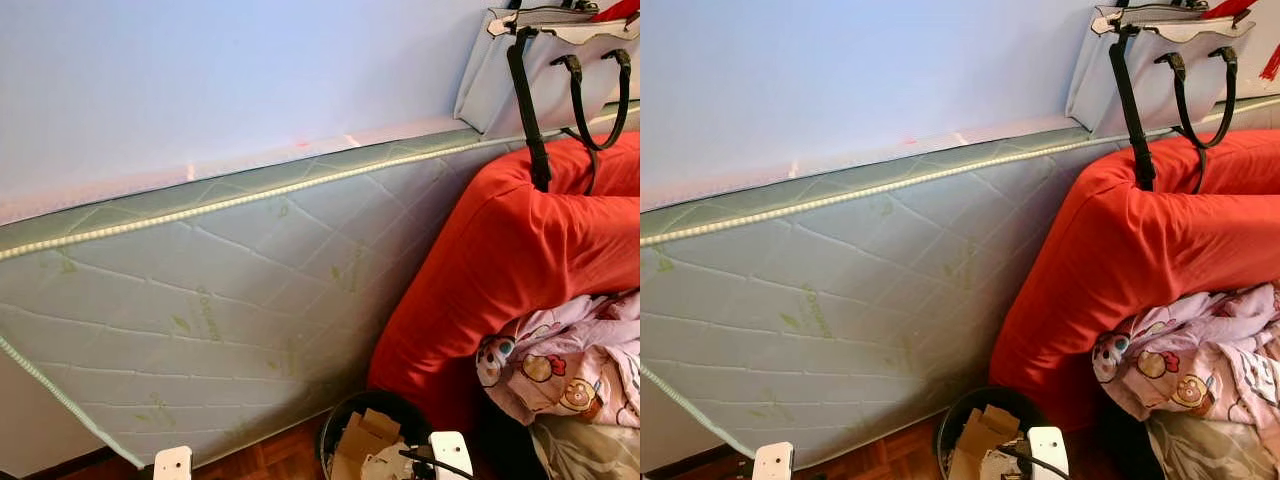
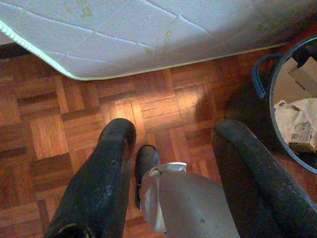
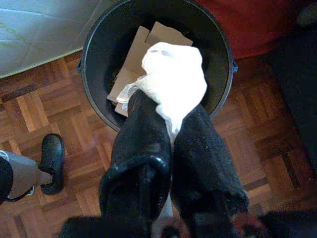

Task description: Clean up the room

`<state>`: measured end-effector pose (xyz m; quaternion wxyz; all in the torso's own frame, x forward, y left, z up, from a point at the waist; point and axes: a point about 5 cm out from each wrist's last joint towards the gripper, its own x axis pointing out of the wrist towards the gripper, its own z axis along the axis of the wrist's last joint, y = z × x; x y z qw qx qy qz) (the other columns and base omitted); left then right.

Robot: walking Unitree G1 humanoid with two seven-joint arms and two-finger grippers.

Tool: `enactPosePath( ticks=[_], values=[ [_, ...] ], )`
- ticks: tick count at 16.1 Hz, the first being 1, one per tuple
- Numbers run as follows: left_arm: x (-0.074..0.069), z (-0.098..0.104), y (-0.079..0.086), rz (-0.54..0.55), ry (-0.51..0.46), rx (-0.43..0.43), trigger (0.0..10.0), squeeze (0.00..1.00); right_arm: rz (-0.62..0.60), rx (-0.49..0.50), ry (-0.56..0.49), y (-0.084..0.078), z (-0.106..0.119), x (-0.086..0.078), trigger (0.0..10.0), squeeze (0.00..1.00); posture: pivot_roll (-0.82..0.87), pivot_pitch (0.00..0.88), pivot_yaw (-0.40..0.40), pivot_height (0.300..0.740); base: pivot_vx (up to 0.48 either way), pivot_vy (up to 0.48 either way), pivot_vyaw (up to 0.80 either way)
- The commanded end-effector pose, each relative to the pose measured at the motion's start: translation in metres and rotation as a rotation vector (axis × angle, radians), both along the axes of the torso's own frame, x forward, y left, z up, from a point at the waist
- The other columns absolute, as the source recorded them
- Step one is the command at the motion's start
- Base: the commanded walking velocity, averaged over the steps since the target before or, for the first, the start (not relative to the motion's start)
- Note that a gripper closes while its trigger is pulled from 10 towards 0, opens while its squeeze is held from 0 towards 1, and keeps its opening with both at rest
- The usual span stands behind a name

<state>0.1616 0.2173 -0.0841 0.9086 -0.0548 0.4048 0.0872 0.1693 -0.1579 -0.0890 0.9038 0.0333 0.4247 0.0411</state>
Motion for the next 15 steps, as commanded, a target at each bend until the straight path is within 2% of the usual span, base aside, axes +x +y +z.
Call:
enactPosePath(
  ticks=[1,12,15],
  values=[
    [-0.0036,-0.0019,-0.0002,-0.011,0.021,0.007,10.0,0.0,-0.021,0.007,0.005,-0.0013,-0.0009,-0.0022,10.0,0.0,0.05,0.0,-0.062,0.74,0.0,0.0,0.0],
    [-0.0031,-0.0015,-0.0008,-0.003,0.01,0.002,10.0,0.0,-0.006,0.002,0.007,-0.0018,-0.0008,-0.0019,10.0,0.0,0.05,0.0,-0.065,0.74,0.251,0.0,0.0],
    [-0.0023,-0.0006,-0.0012,0.001,-0.01,-0.006,10.0,0.0,0.002,0.001,-0.001,-0.0017,-0.0003,-0.0015,10.0,0.0,0.05,0.0,-0.065,0.74,0.0,0.0,0.0]
  ],
)
